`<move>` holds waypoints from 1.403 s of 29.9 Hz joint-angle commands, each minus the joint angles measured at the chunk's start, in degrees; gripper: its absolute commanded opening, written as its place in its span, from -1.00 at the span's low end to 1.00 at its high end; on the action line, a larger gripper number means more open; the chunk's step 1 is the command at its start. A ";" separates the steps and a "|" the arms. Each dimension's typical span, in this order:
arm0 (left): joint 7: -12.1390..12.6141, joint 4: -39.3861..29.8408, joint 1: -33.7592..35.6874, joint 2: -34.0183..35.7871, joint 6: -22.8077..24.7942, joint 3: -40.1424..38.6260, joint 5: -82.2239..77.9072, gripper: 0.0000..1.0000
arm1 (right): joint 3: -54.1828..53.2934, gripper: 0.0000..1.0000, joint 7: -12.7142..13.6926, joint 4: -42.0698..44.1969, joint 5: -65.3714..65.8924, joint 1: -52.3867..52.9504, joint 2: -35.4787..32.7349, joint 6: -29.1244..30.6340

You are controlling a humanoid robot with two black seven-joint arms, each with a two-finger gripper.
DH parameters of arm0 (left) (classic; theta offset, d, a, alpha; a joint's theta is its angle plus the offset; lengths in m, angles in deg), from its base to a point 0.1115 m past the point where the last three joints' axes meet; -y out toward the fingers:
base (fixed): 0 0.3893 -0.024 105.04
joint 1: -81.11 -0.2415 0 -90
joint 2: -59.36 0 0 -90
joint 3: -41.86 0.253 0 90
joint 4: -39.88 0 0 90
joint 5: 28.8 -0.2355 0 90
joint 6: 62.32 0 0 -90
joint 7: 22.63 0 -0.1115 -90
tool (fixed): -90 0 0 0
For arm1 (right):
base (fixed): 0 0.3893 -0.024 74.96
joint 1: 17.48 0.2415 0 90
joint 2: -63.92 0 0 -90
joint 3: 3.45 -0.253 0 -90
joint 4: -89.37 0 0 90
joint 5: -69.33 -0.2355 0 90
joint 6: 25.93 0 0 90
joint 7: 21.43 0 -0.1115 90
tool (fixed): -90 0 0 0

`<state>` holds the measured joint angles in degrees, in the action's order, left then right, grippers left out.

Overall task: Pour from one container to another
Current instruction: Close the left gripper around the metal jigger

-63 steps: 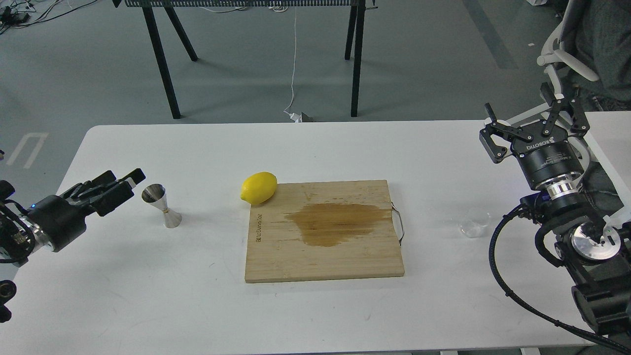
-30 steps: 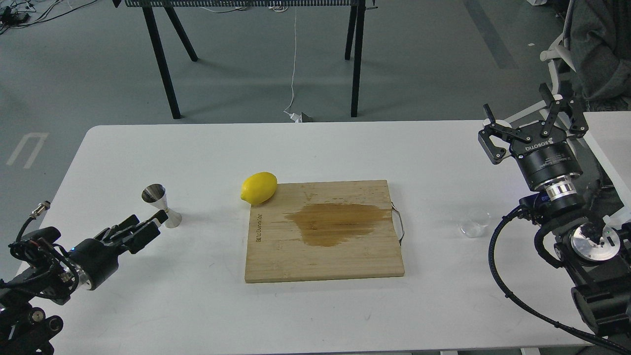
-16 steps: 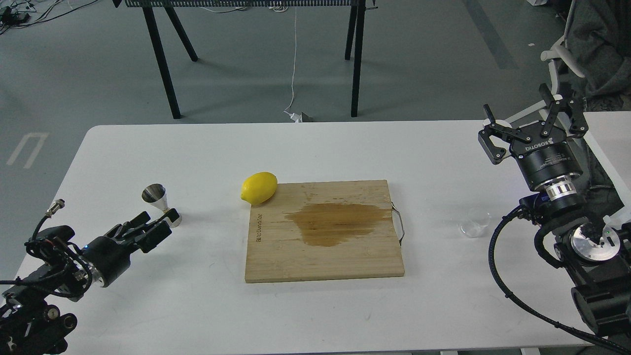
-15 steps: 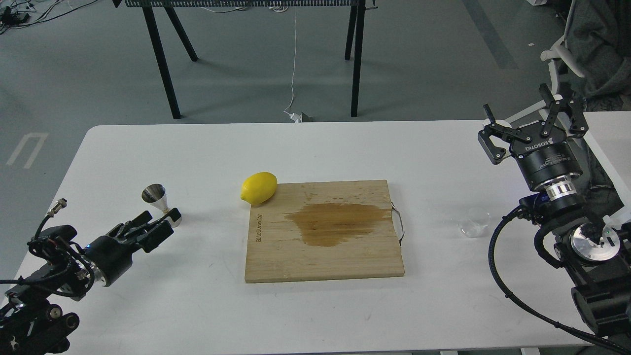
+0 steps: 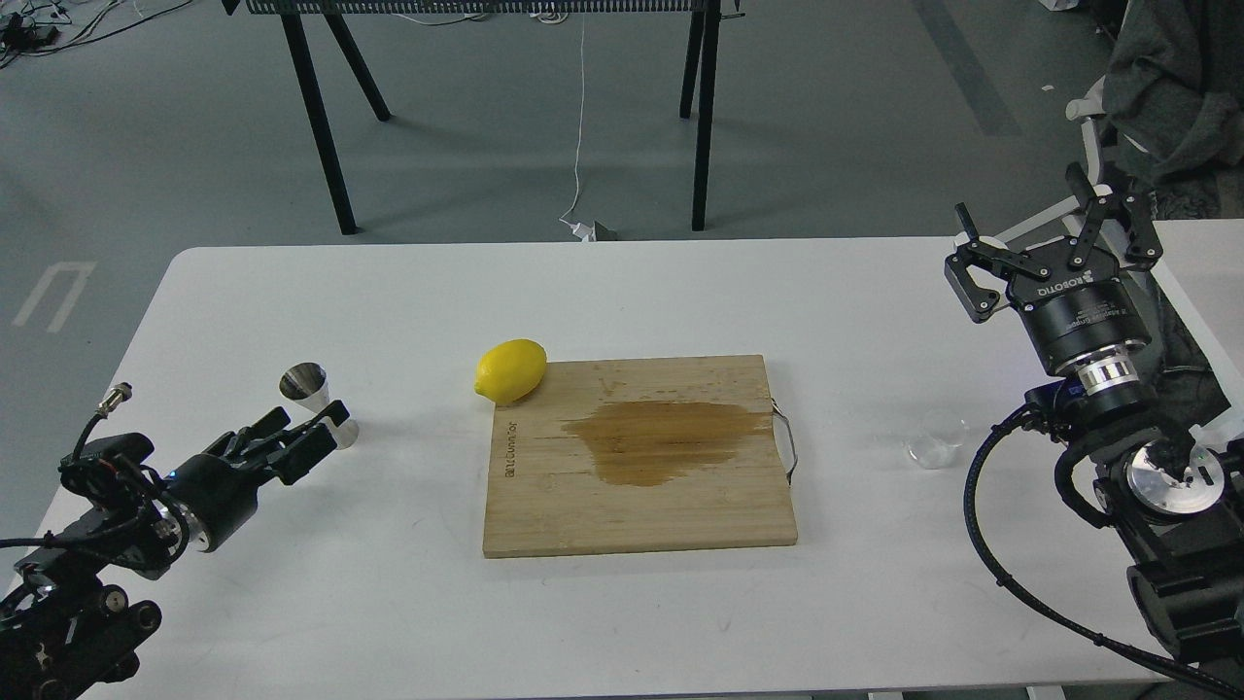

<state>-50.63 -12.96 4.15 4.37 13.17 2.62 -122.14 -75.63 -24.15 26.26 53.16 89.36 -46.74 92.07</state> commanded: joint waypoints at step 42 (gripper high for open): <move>0.00 14.52 7.70 -8.03 0.01 4.61 0.09 1.00 | -0.50 0.98 0.00 -0.26 0.00 -0.67 -0.09 0.00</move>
<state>-50.63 -0.11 11.05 -2.60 13.21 7.15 -122.06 -76.06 -24.15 25.99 53.16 88.69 -46.82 92.07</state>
